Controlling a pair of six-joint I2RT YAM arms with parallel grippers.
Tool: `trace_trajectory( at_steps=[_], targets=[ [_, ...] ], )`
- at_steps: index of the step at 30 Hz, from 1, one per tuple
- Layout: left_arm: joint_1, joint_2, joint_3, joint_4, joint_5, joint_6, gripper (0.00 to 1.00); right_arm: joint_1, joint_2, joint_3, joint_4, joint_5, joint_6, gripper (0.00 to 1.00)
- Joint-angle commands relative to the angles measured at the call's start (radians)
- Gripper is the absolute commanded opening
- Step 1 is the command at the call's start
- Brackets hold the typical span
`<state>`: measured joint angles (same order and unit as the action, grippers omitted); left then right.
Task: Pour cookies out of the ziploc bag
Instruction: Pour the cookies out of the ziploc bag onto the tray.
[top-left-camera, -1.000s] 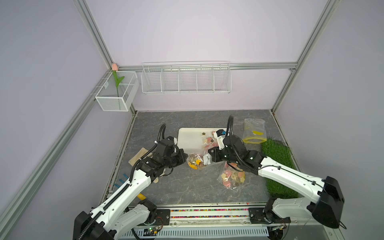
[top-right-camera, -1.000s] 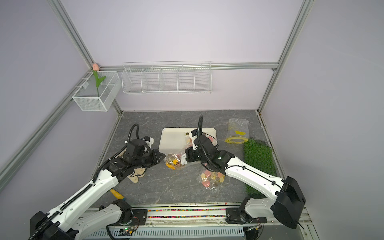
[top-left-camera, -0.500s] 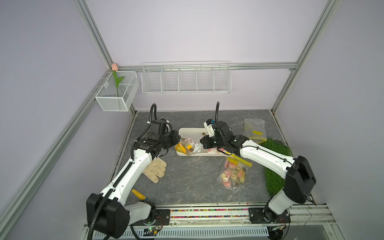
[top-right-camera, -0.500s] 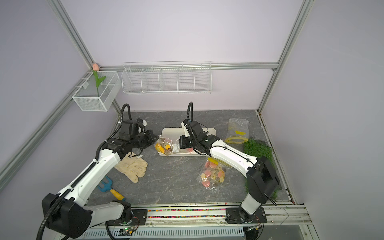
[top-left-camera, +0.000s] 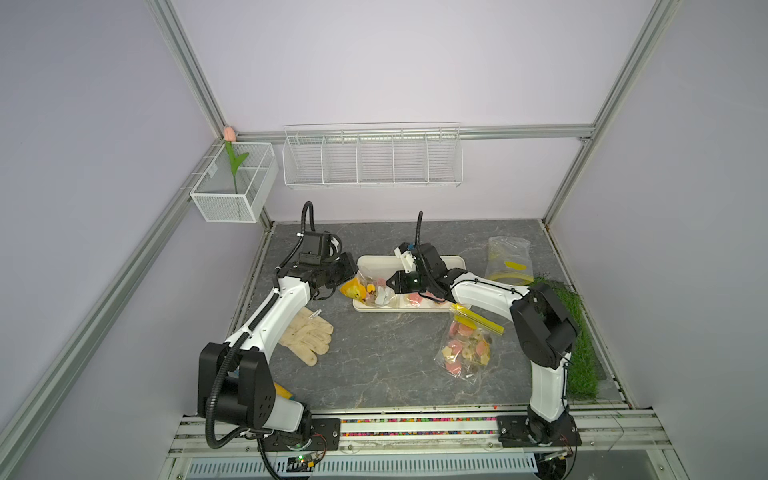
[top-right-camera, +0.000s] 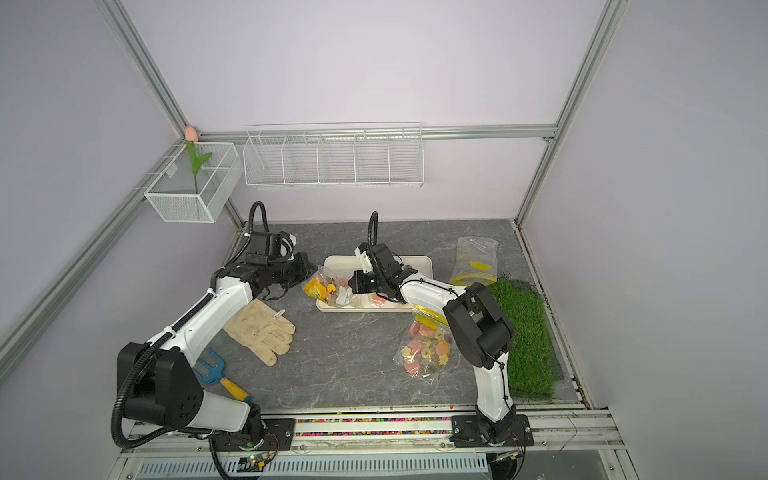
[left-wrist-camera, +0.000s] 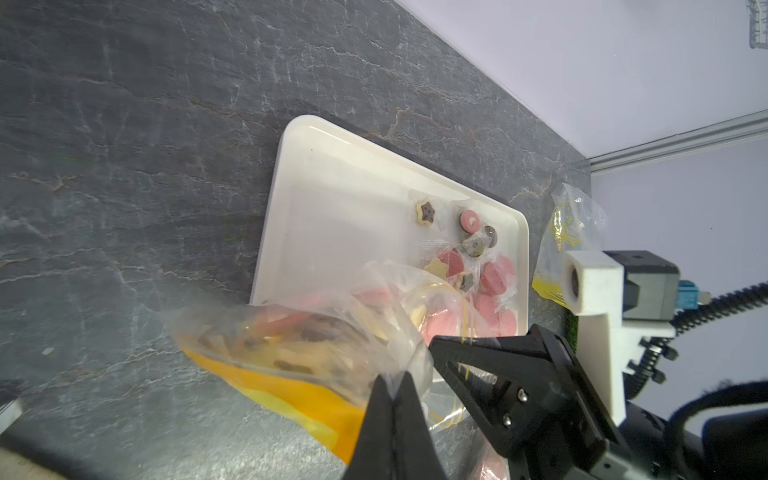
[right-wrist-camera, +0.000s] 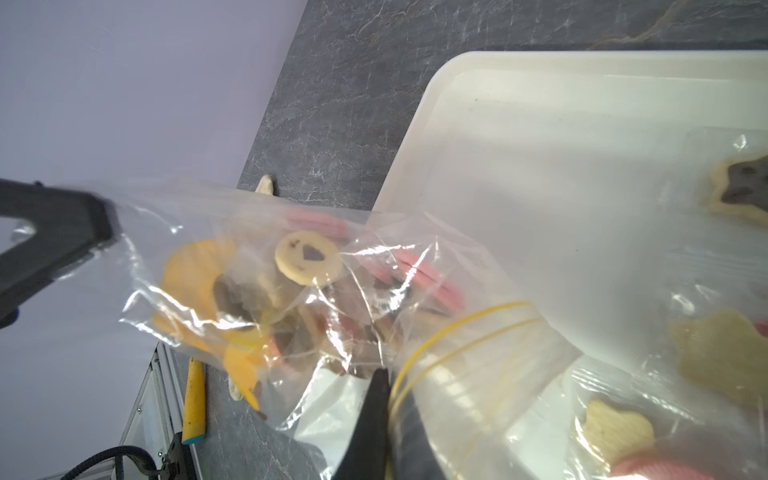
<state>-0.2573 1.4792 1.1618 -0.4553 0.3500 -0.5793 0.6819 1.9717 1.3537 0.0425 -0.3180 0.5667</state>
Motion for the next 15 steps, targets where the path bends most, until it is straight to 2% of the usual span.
trace_trajectory(
  at_steps=[1,15],
  targets=[
    [-0.006,0.023,0.038,0.068,0.065,-0.006,0.0,-0.04,-0.027,-0.052,0.094,-0.029,0.035,0.07],
    [-0.139,0.136,0.136,0.108,0.021,-0.067,0.0,-0.167,-0.137,-0.223,0.115,-0.04,0.005,0.07]
  ],
)
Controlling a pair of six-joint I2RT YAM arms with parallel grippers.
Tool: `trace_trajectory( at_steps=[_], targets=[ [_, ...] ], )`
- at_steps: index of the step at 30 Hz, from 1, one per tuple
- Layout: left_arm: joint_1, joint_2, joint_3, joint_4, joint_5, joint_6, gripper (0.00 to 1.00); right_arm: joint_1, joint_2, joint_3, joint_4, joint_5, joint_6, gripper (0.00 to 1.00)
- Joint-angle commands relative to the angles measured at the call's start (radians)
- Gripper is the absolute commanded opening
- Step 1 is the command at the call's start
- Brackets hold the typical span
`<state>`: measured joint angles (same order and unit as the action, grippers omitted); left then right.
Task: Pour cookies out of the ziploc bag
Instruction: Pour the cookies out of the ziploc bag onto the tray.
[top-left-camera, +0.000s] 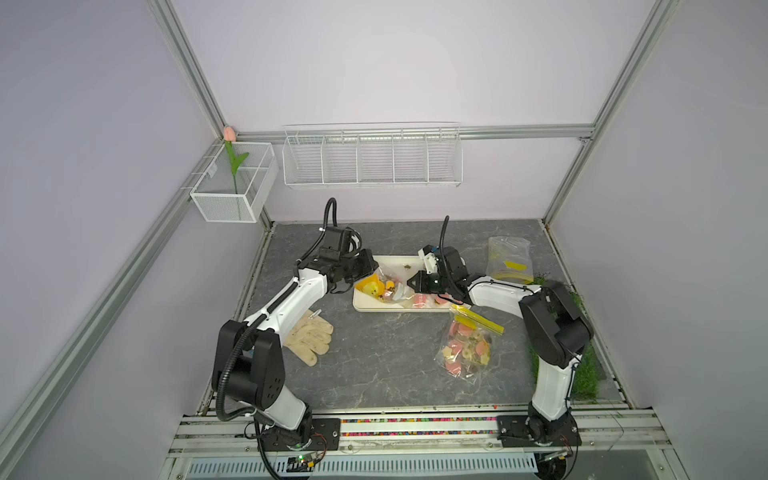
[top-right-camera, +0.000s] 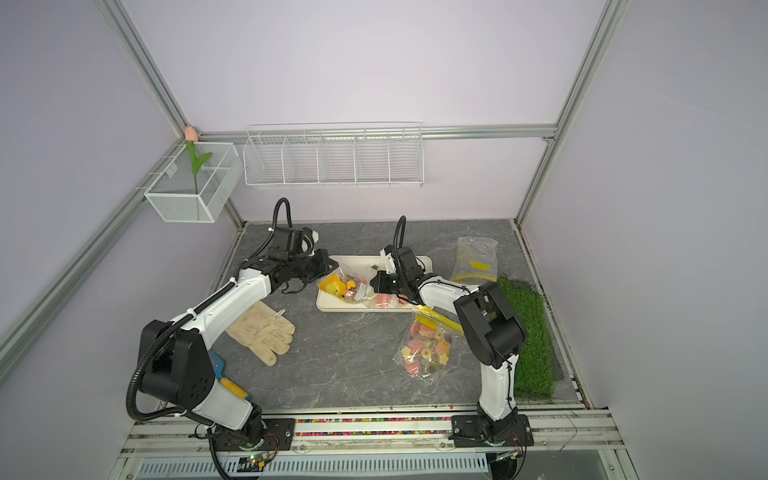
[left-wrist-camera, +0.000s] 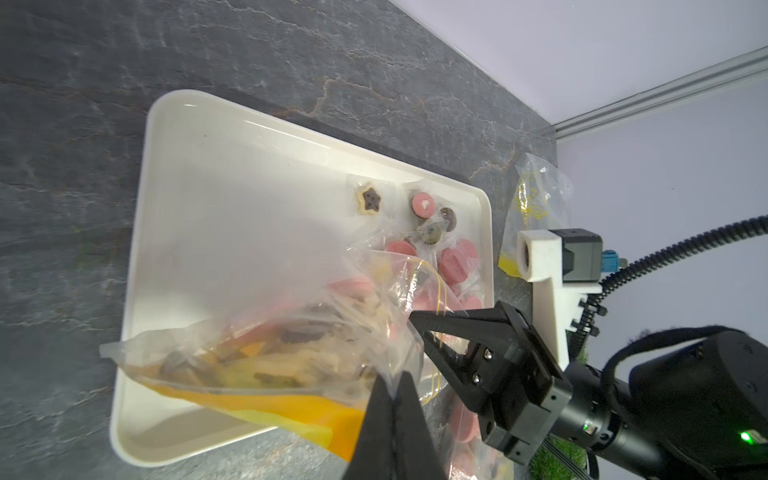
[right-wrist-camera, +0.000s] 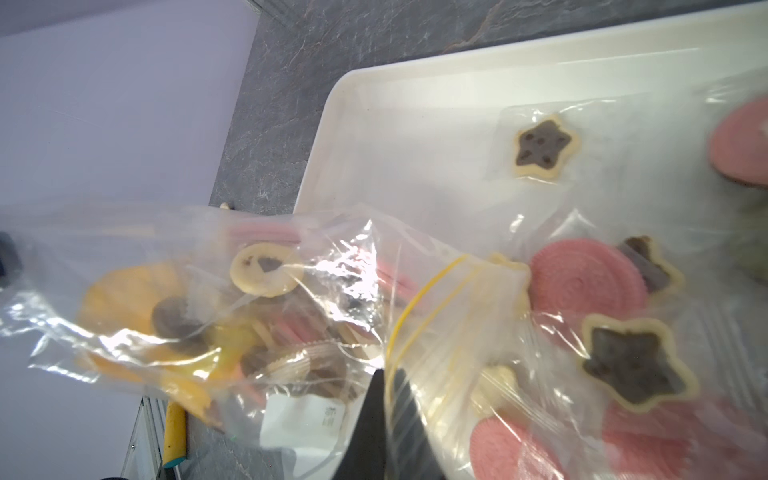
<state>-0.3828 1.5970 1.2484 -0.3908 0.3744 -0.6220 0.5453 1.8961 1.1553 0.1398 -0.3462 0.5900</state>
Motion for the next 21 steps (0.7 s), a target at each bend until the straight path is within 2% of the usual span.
trace_trajectory(
  at_steps=[1,7,14,21],
  targets=[
    [-0.018,0.026,0.058,0.046,-0.005,-0.029,0.0,-0.042,-0.069,-0.03,0.01,-0.013,-0.023,0.07],
    [-0.035,0.061,0.105,0.054,-0.007,-0.041,0.0,-0.089,-0.089,-0.041,-0.01,-0.026,-0.049,0.07],
    [-0.03,0.053,0.152,-0.032,-0.057,0.019,0.0,-0.068,-0.043,-0.004,0.004,-0.079,-0.044,0.07],
    [0.044,0.018,0.168,-0.101,-0.072,0.072,0.0,-0.027,0.041,0.084,0.028,-0.113,-0.034,0.07]
  ],
)
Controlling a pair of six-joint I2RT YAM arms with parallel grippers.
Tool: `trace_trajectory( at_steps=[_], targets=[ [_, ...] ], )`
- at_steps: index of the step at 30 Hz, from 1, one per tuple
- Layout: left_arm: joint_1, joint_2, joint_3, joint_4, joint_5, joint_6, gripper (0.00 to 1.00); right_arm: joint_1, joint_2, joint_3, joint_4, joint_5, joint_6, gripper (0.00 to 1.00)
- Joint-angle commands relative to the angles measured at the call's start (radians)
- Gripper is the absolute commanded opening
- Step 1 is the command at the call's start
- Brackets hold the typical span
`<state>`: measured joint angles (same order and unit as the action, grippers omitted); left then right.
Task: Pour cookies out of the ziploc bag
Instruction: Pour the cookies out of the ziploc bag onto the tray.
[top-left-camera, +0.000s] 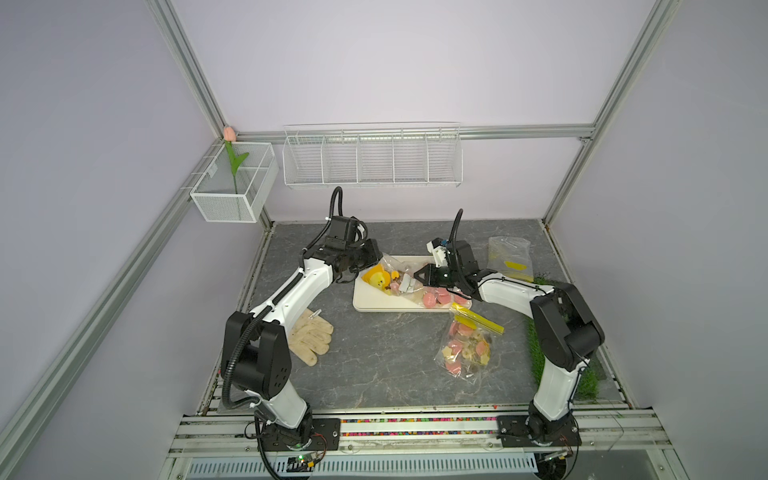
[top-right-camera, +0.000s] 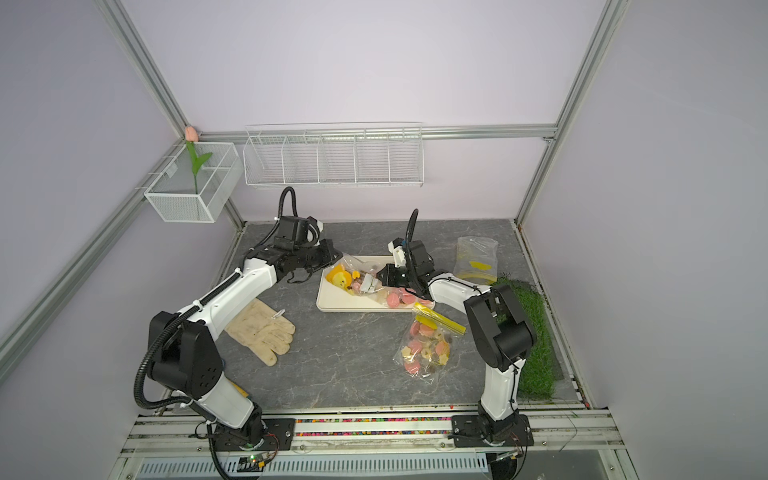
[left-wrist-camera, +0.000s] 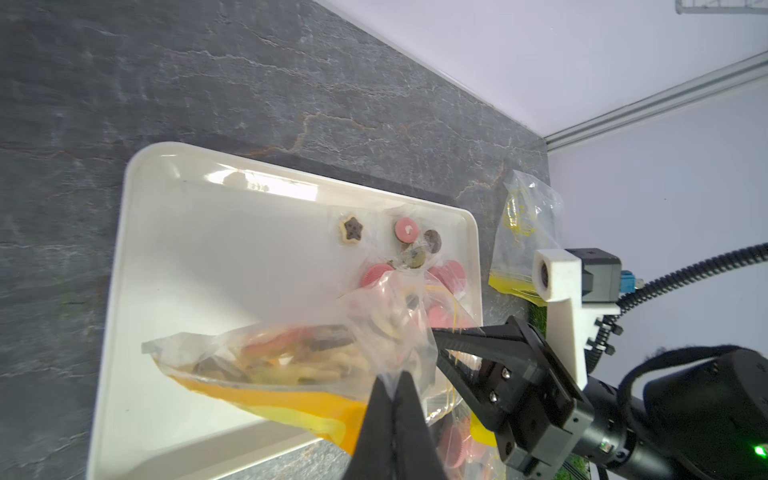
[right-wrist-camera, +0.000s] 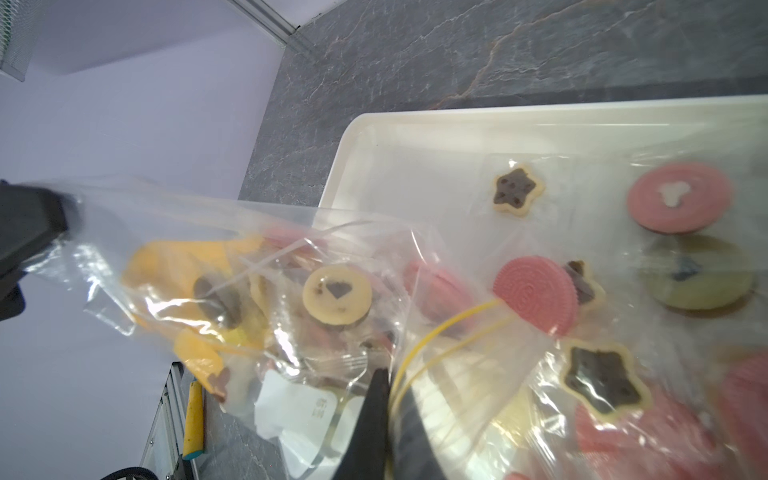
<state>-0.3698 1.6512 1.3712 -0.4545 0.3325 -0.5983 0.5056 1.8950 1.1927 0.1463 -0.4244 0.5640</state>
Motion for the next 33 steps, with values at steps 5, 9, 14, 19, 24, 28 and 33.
trace_trajectory(
  at_steps=[5,9,14,19,24,28,33],
  targets=[
    [0.072,-0.042,0.058,-0.058,-0.047,0.095,0.0,0.015,0.126,0.124,0.065,-0.056,0.026,0.07],
    [0.073,-0.027,0.084,-0.066,-0.085,0.12,0.0,0.015,0.191,0.191,0.091,-0.069,0.033,0.07],
    [0.069,0.009,0.128,-0.05,-0.073,0.101,0.0,0.002,0.255,0.251,0.13,-0.084,0.034,0.07],
    [0.054,0.053,0.172,-0.036,-0.08,0.099,0.0,-0.021,0.302,0.293,0.135,-0.081,0.031,0.07],
    [0.032,0.103,0.214,-0.027,-0.08,0.093,0.0,-0.054,0.338,0.32,0.121,-0.077,0.018,0.07],
    [0.011,0.133,0.241,-0.012,-0.088,0.083,0.0,-0.083,0.346,0.318,0.11,-0.068,0.001,0.07],
    [-0.026,0.18,0.292,-0.015,-0.092,0.076,0.0,-0.122,0.337,0.291,0.113,-0.068,-0.003,0.07]
  ],
)
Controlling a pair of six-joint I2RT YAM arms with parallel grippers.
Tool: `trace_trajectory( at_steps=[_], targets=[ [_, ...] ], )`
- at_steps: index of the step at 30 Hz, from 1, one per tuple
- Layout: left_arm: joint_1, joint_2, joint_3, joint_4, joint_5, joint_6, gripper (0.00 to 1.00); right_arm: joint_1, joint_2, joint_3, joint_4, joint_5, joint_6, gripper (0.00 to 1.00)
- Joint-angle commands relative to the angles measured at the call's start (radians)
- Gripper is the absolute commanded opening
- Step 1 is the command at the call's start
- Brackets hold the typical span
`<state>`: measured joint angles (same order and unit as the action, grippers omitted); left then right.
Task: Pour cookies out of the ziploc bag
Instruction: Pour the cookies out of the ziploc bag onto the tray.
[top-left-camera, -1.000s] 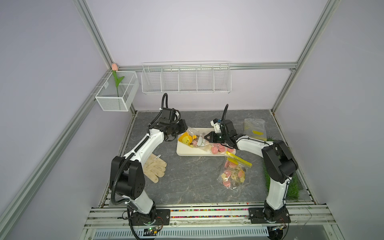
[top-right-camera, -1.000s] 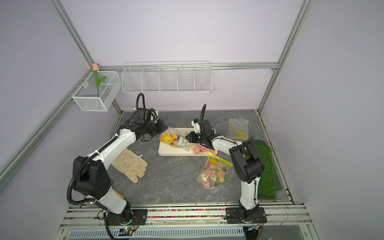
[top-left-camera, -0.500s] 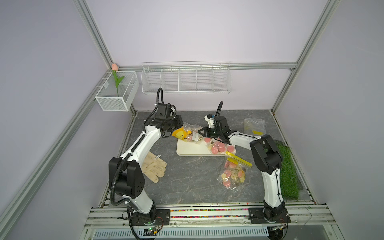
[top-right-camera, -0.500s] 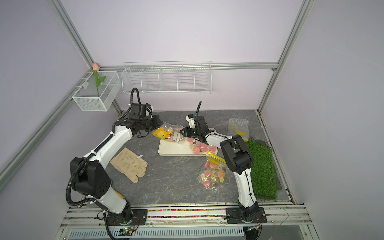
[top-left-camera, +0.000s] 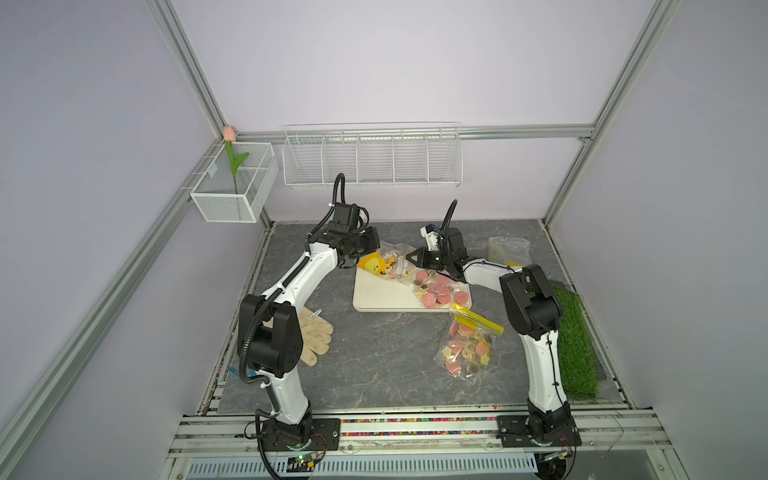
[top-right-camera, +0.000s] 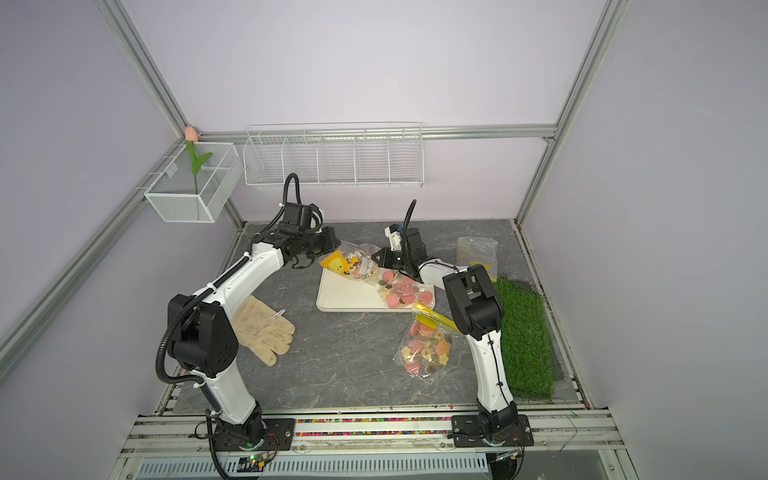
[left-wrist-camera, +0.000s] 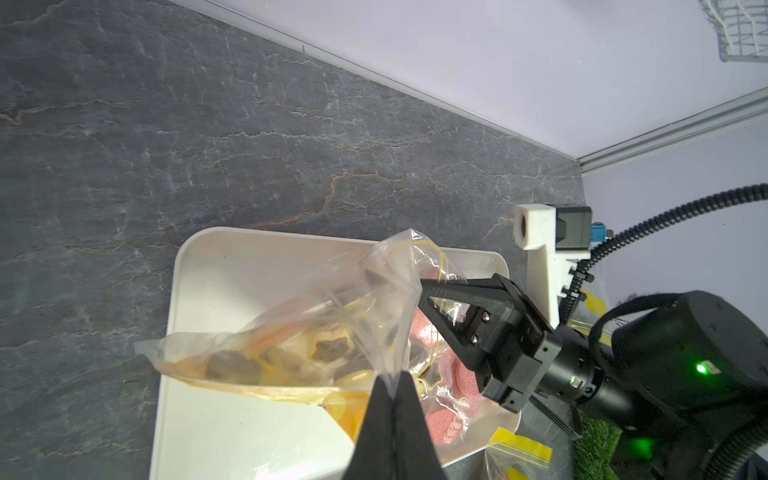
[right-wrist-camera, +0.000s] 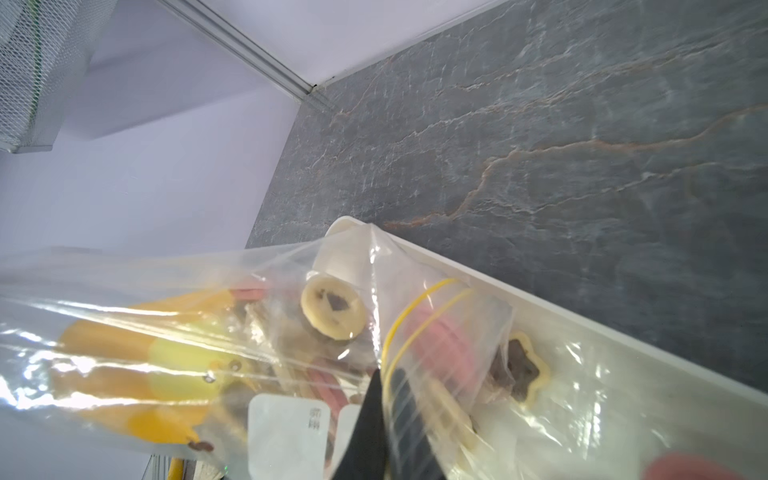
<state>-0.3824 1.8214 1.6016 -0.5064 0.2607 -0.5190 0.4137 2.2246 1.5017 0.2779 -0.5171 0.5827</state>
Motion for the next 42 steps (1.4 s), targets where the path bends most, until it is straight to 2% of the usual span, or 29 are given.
trace_trajectory(
  at_steps=[1,16,27,31,40,42],
  targets=[
    [-0.018,0.018,0.068,0.038,-0.02,-0.005,0.0,-0.038,0.004,-0.023,-0.017,0.023,-0.023,0.07],
    [-0.07,0.06,0.126,0.037,0.003,-0.02,0.0,-0.122,-0.094,-0.128,-0.004,0.021,-0.037,0.07],
    [-0.07,-0.013,0.19,-0.106,-0.086,0.079,0.0,-0.064,-0.178,-0.194,0.047,-0.137,-0.023,0.07],
    [-0.069,-0.038,0.18,-0.115,-0.117,0.097,0.0,-0.042,-0.165,-0.209,0.113,-0.196,0.008,0.07],
    [-0.065,-0.068,0.158,-0.143,-0.158,0.123,0.0,-0.006,-0.101,-0.16,0.097,-0.225,0.023,0.07],
    [-0.066,-0.079,0.151,-0.144,-0.166,0.126,0.0,-0.005,-0.079,-0.158,0.131,-0.236,0.063,0.07]
  ],
)
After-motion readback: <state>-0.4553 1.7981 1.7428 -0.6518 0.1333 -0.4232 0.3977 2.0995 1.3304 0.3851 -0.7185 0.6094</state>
